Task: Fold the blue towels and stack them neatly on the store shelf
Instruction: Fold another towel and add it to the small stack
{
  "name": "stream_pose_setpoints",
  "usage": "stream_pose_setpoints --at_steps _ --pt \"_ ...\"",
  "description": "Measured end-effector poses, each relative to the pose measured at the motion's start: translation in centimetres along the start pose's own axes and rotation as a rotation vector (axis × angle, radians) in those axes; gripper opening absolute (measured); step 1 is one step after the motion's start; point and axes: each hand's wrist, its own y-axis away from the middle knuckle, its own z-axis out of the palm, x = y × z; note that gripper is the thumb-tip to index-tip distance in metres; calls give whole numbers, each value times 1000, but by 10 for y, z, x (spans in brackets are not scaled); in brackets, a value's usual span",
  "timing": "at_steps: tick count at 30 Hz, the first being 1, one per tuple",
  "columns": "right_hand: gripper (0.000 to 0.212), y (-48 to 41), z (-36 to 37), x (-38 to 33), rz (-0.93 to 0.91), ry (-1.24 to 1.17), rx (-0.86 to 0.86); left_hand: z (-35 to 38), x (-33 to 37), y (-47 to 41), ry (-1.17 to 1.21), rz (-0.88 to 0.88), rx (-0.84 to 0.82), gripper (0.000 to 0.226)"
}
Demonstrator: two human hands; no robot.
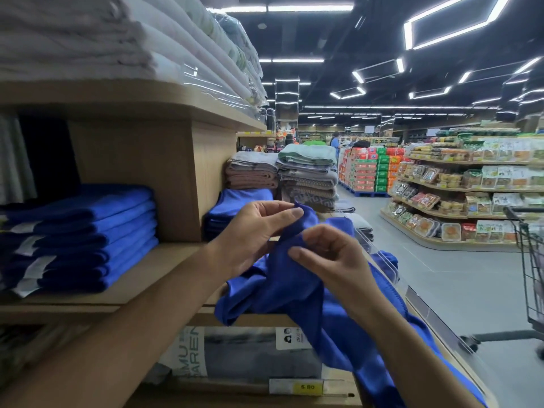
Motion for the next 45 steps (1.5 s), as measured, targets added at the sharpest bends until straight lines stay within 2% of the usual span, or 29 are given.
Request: stream_pose_setpoints --at_steps 5,9,14,18,20,23,25,31,34,38,41,43,45 --pt "31 -28 -10 -34 -170 263 -3 -1 9 11 -88 24 42 42" --pt "25 -51 -14 -51 -165 433 -21 -7 22 17 -72 33 30 30" --pt "22 -74 -6 -77 -190 594 -94 -14 45 20 -160 108 11 31" --pt "30 -90 1 -101 -150 589 -247 -16 75 15 -123 148 45 18" --pt "33 -97 3 -112 -142 561 -293 -16 92 13 -189 192 51 13" --pt "19 -104 5 -134 -138 519 -344 -17 120 12 -324 267 67 14" --pt "5 -110 6 -148 -121 552 -370 -18 140 10 -392 309 133 16" --pt "54 -112 18 -168 -90 821 -458 -32 195 9 -534 507 383 19" --pt "44 -104 16 -174 -29 822 -482 -44 219 17 -593 604 466 21" --pt "55 -97 18 -176 43 848 -536 -61 239 27 -637 655 558 21" --pt "45 -93 21 -180 85 863 -548 -72 249 33 -693 699 619 17" --pt "31 -91 20 -181 115 886 -571 -79 255 36 -757 732 667 12" --pt "28 -87 20 -182 126 943 -598 -86 261 40 -815 762 721 13"
